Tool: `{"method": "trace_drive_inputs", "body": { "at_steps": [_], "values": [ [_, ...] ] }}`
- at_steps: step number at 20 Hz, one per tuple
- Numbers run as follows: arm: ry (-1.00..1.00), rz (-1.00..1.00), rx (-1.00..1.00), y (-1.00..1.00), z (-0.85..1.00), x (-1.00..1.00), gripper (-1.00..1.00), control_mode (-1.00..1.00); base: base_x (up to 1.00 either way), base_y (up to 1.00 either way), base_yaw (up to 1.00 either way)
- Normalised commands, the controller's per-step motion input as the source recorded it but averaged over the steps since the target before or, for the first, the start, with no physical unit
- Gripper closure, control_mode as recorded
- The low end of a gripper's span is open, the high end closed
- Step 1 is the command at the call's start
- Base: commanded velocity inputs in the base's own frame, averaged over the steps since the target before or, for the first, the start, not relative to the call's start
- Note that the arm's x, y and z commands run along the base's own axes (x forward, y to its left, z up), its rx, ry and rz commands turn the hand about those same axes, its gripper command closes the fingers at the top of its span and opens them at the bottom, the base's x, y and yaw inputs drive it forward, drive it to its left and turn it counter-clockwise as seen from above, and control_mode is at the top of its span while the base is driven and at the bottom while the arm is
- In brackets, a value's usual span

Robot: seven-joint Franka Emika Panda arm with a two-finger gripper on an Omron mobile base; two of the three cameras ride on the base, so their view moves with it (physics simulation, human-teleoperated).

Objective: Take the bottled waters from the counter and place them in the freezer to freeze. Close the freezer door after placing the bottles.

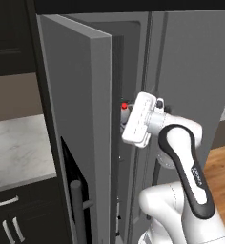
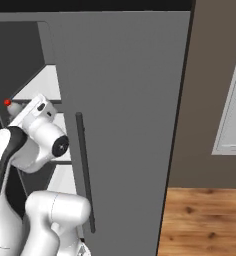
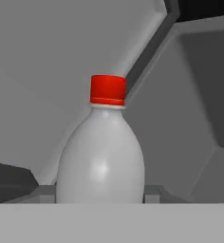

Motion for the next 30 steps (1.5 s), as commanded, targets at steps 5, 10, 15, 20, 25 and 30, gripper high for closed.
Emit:
{"method": "trace_drive_inputs", "body": {
  "at_steps": [5, 10, 15, 20, 25, 30],
  "values": [
    [0.0, -0.23, 0.47, 0.04, 0.58, -0.2, 1.0, -1.0, 0.0, 0.0, 0.0],
    [0.03, -0.1, 0.35, 0.0, 0.49, -0.02, 1.0, -1.0, 0.0, 0.0, 0.0],
    [0.09, -0.01, 0.23, 0.0, 0.3, 0.01, 1.0, -1.0, 0.0, 0.0, 0.0],
    [0.21, 0.02, 0.15, 0.0, 0.02, 0.02, 1.0, -1.0, 0.0, 0.0, 0.0],
    [0.11, 0.02, -0.12, 0.13, -0.05, 0.0, 1.0, -1.0, 0.0, 0.0, 0.0],
    [-0.2, 0.04, -0.23, 0.02, 0.3, -0.04, 1.0, -1.0, 0.0, 0.0, 0.0]
  ]
}}
